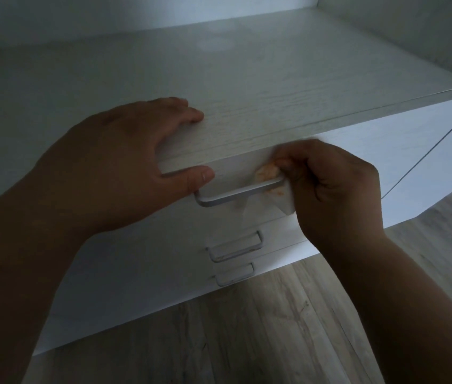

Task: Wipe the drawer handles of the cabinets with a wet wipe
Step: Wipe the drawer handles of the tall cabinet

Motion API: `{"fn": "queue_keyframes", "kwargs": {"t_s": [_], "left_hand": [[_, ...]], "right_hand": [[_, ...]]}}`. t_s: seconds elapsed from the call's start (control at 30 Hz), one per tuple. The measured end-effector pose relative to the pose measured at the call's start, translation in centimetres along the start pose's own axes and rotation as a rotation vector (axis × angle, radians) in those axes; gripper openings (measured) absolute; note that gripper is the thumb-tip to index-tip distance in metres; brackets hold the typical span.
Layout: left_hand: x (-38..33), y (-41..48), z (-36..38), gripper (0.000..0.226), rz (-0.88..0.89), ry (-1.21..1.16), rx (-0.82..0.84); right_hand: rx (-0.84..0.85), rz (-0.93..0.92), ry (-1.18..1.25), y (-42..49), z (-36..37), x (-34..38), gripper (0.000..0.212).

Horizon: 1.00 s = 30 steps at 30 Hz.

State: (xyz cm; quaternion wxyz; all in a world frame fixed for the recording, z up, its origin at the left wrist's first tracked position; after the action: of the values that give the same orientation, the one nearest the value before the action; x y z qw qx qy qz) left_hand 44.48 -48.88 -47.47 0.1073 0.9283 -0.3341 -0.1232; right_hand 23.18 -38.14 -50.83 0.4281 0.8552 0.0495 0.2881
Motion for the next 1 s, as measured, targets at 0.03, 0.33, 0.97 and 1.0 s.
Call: {"fn": "queue_keyframes", "kwargs": {"t_s": [0.03, 0.33, 0.97, 1.0], "left_hand": [[0.0, 0.1, 0.0, 0.090, 0.001, -0.003, 0.002], [0.2, 0.0, 0.2, 0.086, 0.020, -0.045, -0.012], [-0.2, 0.1, -0.1, 0.089, 0.007, -0.024, -0.017], [-0.2, 0.0, -0.1, 0.089, 0.006, -0.023, -0.017]], "right_hand": [[-0.010, -0.029, -0.010, 0.1, 0.0, 0.1, 0.014], [0.070, 0.133, 0.005, -0.5, 0.4, -0.6, 0.009], [0.138, 0.619, 0.297, -4.3, 1.5, 0.5, 0.013], [0.106, 0.633, 0.304, -4.3, 1.1, 0.3, 0.011]]}}
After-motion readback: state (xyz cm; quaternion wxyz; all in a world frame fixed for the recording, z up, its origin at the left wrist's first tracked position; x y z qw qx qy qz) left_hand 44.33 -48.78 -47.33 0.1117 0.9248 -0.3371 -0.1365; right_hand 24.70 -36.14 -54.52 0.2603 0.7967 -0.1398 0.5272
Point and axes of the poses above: each hand's wrist, its own y-axis towards the middle knuckle, its own z-axis out of the palm, x = y × z, the point moved 7 cm from there along y, towards the middle knuckle, and after that the axes turned 1 degree about -x, right-handed, at the moved point
